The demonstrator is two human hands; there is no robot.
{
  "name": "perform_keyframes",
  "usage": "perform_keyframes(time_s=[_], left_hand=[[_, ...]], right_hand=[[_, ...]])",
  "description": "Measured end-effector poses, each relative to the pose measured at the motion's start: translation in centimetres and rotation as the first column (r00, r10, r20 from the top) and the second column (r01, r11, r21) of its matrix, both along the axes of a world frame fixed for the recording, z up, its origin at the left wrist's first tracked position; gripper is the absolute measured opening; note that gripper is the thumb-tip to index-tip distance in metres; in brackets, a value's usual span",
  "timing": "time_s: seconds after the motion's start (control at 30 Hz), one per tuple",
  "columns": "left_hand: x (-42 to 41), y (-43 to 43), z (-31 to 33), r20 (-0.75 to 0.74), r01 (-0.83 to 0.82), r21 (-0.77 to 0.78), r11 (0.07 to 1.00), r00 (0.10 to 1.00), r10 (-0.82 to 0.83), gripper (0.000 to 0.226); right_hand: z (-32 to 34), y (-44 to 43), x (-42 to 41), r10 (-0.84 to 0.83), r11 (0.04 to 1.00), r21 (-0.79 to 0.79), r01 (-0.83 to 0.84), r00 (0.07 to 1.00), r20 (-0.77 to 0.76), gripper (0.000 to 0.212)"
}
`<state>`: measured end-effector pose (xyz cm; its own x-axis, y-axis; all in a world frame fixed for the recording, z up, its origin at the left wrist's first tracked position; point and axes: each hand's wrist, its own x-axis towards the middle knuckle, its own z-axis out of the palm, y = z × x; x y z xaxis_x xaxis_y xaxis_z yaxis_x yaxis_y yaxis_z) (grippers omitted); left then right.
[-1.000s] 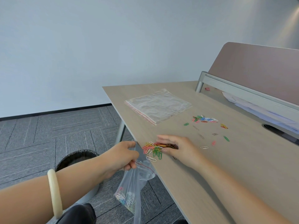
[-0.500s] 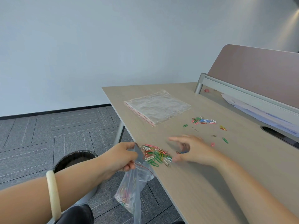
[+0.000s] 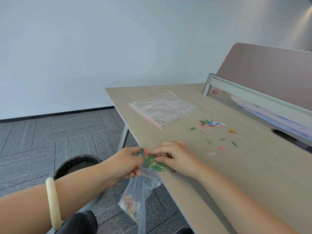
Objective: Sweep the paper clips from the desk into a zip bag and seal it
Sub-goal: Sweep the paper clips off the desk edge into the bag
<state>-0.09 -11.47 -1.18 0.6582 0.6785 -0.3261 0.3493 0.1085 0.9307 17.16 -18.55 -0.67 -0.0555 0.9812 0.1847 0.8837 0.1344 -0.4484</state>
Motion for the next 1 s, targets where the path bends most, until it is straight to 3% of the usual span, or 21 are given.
perform_keyframes(time_s=[0.17,0.3,0.4,0.53,0.63,0.7,0.87,0.93,1.0], left_hand=[[-0.3,0.2,-0.1,-0.016,-0.003,0.004,1.000,1.000,0.003,0.063],[-0.6,0.0,0.0,-0.028,-0.006,0.005,1.000,1.000,0.006,0.068],[-0.5,0.0,-0.1,-0.036,0.001,0.004,1.000,0.999,-0.001,0.067],[-0.4,-0.1,-0.3,-0.026,0.016,-0.008,1.000,1.000,-0.016,0.065],[-0.3,-0.2,-0.3,-0.021,0.015,0.002,1.000,1.000,-0.015,0.062],[-0.5,-0.2,-0.2,-0.020,0.013,0.000,1.000,1.000,-0.013,0.063],[-0.9,0.0,-0.3,-0.015,0.002,-0.023,1.000,1.000,-0.002,0.066],[-0.8,0.0,-0.3,-0.019,-0.002,-0.022,1.000,1.000,0.001,0.066],[-0.6,-0.1,-0.3,-0.022,0.007,-0.024,1.000,1.000,-0.008,0.065]], right_hand=[[1.6,-0.9,0.6,-0.003,0.999,-0.047,-0.003,0.992,-0.126,0.044],[2.0,-2.6,2.5,-0.057,0.985,-0.167,0.053,0.998,-0.020,0.052],[1.0,-2.1,1.7,-0.073,0.993,-0.095,0.070,0.997,-0.027,0.043],[0.0,-0.7,-0.5,-0.077,0.997,-0.005,0.078,0.984,-0.159,0.026],[0.4,-0.6,-1.3,-0.084,0.996,-0.033,0.078,0.925,-0.371,0.022],[1.3,-1.2,-0.2,-0.127,0.992,-0.029,0.126,0.893,-0.431,0.022],[1.6,-3.8,5.6,-0.353,0.936,-0.072,0.345,0.917,-0.187,0.037],[0.5,-4.3,6.1,-0.398,0.905,-0.169,0.390,0.917,-0.014,0.056],[-0.6,-3.9,5.3,-0.422,0.857,-0.233,0.460,0.885,0.195,0.062]])
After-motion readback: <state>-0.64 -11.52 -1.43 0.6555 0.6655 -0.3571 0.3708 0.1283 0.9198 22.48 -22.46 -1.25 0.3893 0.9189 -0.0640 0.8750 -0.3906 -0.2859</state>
